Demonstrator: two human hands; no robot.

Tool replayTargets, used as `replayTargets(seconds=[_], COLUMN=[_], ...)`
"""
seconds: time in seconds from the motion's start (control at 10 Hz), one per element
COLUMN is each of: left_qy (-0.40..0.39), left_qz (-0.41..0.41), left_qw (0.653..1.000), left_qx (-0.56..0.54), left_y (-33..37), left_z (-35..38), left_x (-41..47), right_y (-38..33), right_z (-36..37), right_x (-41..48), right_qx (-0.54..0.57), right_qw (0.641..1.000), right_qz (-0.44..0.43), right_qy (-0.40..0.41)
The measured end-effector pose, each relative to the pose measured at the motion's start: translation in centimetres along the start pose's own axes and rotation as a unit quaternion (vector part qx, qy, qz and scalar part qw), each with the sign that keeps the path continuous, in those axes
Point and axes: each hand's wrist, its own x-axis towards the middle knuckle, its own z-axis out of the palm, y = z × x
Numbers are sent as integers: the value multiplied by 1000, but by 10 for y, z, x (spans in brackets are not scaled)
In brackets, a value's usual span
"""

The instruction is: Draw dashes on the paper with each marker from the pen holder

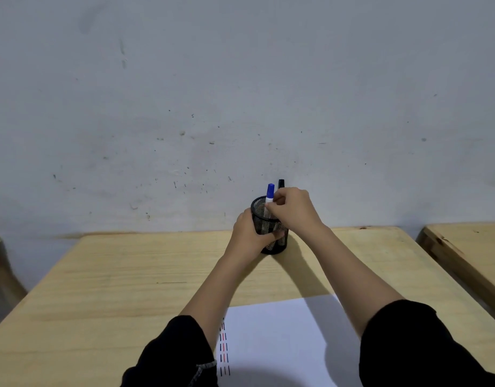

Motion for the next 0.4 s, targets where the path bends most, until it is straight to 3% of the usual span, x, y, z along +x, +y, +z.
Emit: replayTargets(seconds=[0.4], left_qy=[-46], left_qz=[9], left_qw=[996], left_qx=[75], left_y=[24], left_z=[-19], left_x=[-16], right_y=[-5], right_z=[-29], right_x=[-25], right_qx=[-1], right_qw=[1000], right_qz=[-4], right_qy=[28])
